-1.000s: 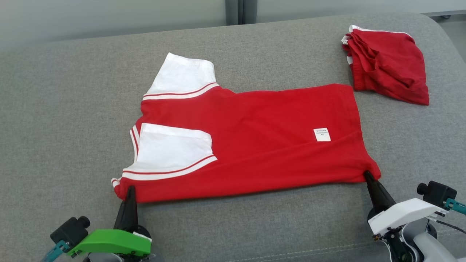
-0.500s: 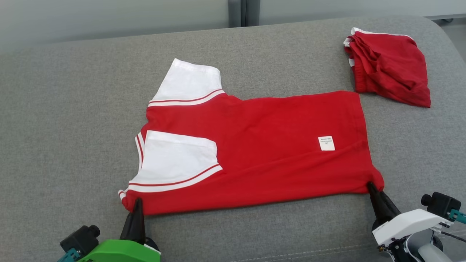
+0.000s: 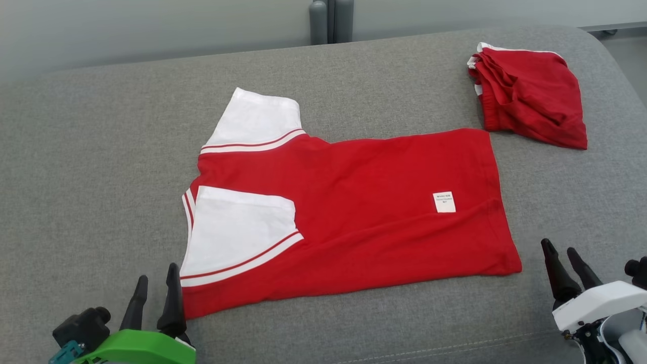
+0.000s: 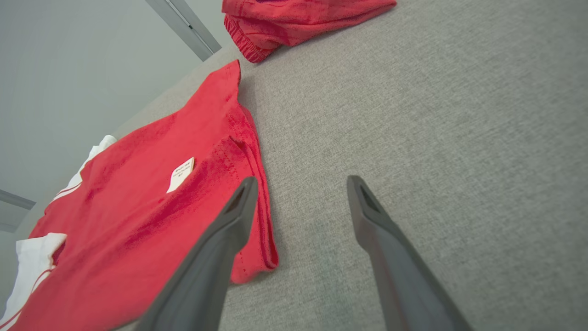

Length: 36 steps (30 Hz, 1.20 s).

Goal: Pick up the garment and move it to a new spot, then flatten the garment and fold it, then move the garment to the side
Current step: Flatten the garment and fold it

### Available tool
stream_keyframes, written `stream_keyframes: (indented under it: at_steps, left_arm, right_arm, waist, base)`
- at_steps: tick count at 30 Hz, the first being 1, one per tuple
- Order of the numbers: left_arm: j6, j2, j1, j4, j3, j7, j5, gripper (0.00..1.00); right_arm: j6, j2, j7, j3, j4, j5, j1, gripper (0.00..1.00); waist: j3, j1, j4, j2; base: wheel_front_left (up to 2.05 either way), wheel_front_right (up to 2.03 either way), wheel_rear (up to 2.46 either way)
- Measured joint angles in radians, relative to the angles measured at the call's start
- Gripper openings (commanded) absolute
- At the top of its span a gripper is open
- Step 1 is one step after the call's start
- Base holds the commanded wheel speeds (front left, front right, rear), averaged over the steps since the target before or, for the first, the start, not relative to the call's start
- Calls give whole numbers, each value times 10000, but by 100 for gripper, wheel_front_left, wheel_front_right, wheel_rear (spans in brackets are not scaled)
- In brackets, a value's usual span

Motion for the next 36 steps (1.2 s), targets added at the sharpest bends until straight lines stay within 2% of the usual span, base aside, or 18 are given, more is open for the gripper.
stream_keyframes:
  at_steps: [5, 10, 15, 21, 26, 32, 36]
  left_arm:
    - [15, 420, -473, -186, -305, 142, 698, 100]
    - [31, 522, -2603, -380, -1055, 949, 1459, 100]
    - [161, 648, -3916, -293, -1120, 1465, 1779, 100]
    - [205, 276, -5028, -12, -1536, 2086, 1937, 100]
    - [245, 334, -6055, 616, -1735, 2615, 2397, 100]
    - [245, 27, -6967, 851, -1661, 2692, 2441, 100]
    - [247, 46, -7202, 1137, -1383, 2648, 2441, 100]
  right_arm:
    - [-71, -412, 21, 100, -282, -493, -429, 100]
    - [-146, -821, 671, 579, -744, -1162, -1895, 100]
    - [-146, -828, 1448, 1110, -802, -1634, -3231, 100]
    - [-151, -869, 2387, 1218, -570, -1695, -4627, 100]
    - [-163, -974, 3083, 1317, -123, -1724, -5427, 100]
    - [-146, -848, 3720, 1396, 295, -1670, -6272, 100]
    - [-96, -825, 4029, 1394, 692, -1519, -6507, 100]
  waist:
    - [-16, 0, -57, 0]
    - [275, 0, -102, 0]
    - [687, 0, -240, 0]
    - [1347, 0, -447, 0]
    - [1984, 0, -489, 0]
    - [2751, 0, -421, 0]
    - [3184, 0, -298, 0]
  base:
    - [0, 0, 0]
    - [0, 0, 0]
    - [0, 0, 0]
    - [0, 0, 0]
    - [0, 0, 0]
    - [0, 0, 0]
    - [0, 0, 0]
